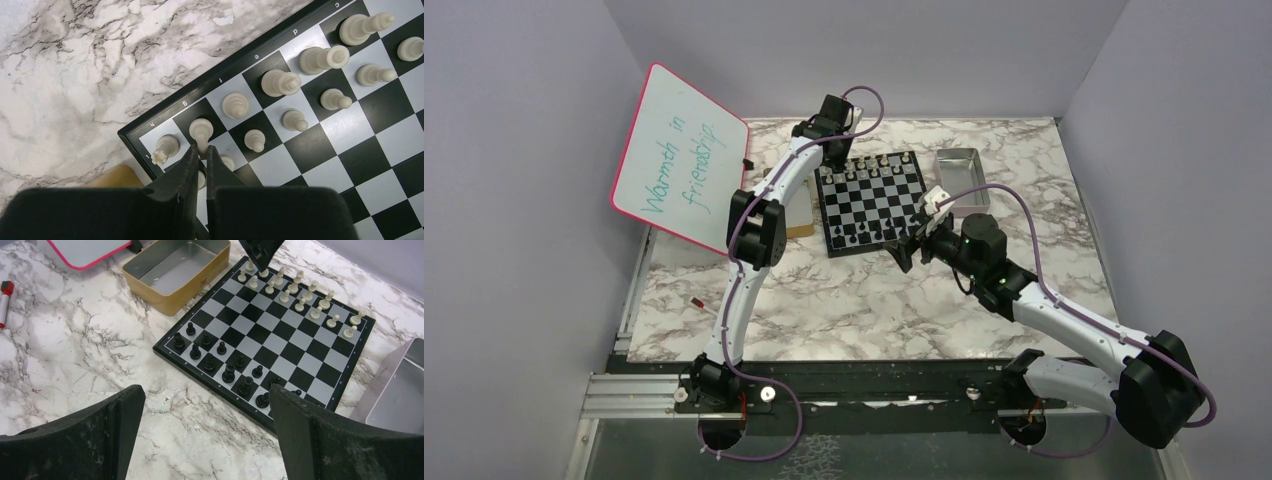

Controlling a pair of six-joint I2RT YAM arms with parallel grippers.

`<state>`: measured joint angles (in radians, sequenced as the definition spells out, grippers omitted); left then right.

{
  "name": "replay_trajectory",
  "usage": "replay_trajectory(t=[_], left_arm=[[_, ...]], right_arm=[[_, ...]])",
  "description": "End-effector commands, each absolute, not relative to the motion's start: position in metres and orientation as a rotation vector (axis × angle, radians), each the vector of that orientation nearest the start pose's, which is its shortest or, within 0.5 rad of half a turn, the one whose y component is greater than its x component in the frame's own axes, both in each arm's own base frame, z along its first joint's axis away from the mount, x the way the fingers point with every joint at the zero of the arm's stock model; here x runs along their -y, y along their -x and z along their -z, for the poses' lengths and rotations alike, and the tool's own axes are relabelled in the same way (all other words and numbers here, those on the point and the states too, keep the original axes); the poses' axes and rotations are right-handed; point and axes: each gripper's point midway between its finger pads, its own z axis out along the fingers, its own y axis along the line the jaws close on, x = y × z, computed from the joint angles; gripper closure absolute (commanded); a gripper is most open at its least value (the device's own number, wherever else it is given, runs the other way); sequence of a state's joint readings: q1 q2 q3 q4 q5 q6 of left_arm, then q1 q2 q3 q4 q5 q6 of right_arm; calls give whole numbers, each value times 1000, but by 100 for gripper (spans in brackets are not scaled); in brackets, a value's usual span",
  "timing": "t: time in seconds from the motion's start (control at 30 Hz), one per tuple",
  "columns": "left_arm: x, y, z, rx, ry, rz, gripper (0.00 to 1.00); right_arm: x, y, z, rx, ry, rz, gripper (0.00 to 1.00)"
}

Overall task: Set up the chess pieces on the board
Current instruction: Place the chess piece on the chessboard.

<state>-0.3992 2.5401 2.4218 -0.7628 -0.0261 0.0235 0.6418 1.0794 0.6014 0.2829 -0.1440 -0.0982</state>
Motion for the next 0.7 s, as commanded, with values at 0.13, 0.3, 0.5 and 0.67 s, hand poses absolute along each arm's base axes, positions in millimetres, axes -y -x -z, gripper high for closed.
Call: replay_trajectory(t=[0.13,0.3,0.5,0.67], left_arm=[[237,-571,-70,-2397,-518,151,86],[237,-572,-69,-2395,-519,150,85],[238,-573,-70,-2386,-520,157,86],[239,-575,-69,-2380,-518,162,88]], right_arm=[[-244,-289,-207,-1605,744,-521,0],[-245,-289,-208,-1599,744,-525,0],[-245,-288,-208,-1598,746,-524,0],[-245,-289,-208,-1599,745,-525,0]])
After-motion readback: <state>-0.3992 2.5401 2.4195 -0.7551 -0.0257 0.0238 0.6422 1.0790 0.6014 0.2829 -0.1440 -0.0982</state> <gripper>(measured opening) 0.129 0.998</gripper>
